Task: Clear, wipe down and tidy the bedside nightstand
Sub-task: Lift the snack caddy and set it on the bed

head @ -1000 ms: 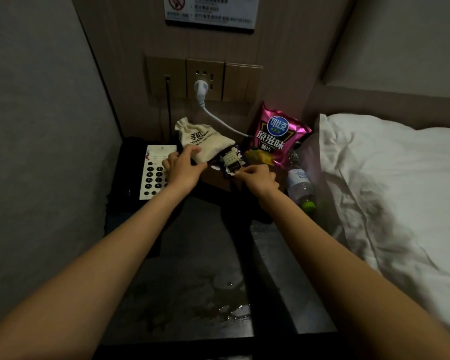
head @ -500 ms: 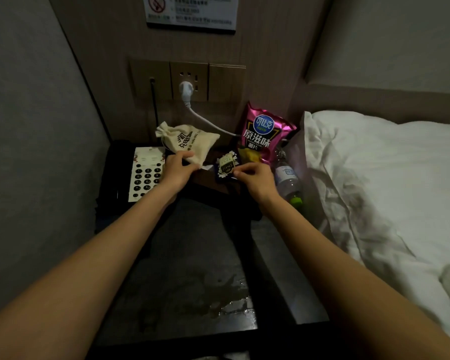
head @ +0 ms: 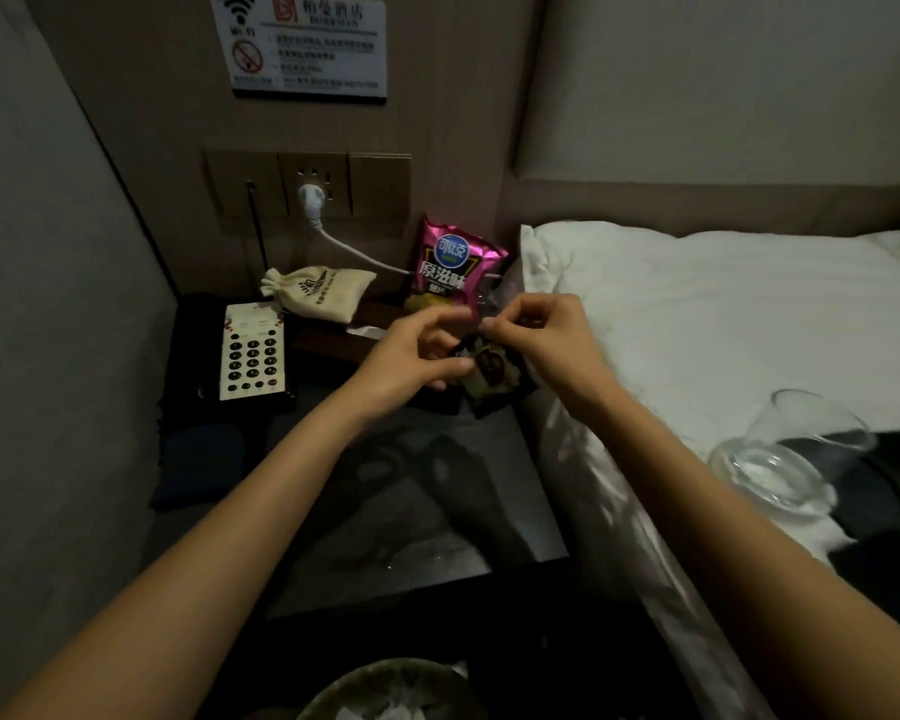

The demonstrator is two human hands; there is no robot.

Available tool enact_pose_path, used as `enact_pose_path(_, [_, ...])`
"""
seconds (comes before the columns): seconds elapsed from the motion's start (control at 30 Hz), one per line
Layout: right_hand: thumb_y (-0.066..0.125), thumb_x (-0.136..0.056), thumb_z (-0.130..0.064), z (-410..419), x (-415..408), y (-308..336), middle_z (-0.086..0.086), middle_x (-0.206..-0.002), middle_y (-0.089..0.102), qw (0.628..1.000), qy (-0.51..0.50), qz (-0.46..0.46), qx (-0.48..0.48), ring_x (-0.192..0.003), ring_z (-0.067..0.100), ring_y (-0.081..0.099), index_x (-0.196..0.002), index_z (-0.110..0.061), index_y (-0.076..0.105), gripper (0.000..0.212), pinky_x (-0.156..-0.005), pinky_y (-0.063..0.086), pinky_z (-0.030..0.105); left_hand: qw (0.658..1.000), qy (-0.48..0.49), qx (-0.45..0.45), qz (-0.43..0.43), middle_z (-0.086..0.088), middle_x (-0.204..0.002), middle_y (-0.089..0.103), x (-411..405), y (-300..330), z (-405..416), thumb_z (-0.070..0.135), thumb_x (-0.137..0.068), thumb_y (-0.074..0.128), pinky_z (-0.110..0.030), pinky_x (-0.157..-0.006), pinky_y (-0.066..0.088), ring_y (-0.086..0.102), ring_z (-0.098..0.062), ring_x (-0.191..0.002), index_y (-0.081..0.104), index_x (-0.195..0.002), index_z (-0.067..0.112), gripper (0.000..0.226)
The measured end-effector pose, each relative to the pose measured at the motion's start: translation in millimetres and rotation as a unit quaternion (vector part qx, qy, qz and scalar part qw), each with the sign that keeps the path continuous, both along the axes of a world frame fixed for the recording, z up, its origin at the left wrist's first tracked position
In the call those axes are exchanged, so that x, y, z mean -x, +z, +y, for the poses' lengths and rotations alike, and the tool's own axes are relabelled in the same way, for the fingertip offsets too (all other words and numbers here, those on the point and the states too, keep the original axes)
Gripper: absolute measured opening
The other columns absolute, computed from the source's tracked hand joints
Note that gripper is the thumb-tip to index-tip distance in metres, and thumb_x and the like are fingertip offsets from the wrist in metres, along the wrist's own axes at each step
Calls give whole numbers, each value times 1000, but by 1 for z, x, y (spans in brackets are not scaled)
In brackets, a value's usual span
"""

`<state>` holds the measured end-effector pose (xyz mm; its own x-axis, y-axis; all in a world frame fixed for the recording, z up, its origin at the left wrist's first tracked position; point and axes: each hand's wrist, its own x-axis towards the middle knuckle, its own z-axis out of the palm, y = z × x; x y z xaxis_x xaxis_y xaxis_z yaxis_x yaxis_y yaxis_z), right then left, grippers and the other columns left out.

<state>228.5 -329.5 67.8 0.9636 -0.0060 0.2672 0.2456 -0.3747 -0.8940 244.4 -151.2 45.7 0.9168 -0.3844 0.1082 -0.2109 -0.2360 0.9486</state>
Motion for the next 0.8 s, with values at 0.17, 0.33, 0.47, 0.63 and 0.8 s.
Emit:
enact_pose_path(0.17, [75,-82,-4,-48,82,42,10,-82,67,1000,-11,-25,-7,-77,21,68,-105,-8,62,27,-69,58,30,995,-42,84,16,-13,-90,67,58,26,-54,-3,-84,66,-24,-54,57,69,-12,-75,63,-98,-6,14])
enact_pose_path(0.33, [76,-79,-2,-112,163,69,26,-77,63,988,-61,11,142,-67,21,55,-86,7,64,17,-61,46,43,986,-84,146,-3,-7,-78,66,115,49,-125,-6,-81,70,-38,-61,61,68,-20,-73,63,-82,8,15])
enact_pose_path(0.47, [77,-75,-1,-172,223,84,9,-57,50,973,-157,-52,164,-54,5,41,-68,4,59,20,-51,33,24,982,-92,103,-132,0,-91,68,156,55,-176,4,-76,76,-20,-67,51,66,-12,-85,63,-96,14,25])
enact_pose_path(0.63, [66,-71,5,-249,260,74,11,-51,34,922,-338,-104,157,-53,15,29,-55,-4,45,29,-50,22,31,964,-137,0,-229,3,-109,59,196,38,-229,15,-81,73,-31,-78,53,58,-11,-103,61,-111,16,32])
enact_pose_path(0.8, [64,-70,1,-277,255,32,2,-47,30,891,-400,-42,210,-53,20,27,-50,-20,33,42,-53,22,31,928,-146,-159,-303,0,-137,41,222,13,-268,33,-83,70,-37,-90,50,38,-18,-128,47,-133,19,57])
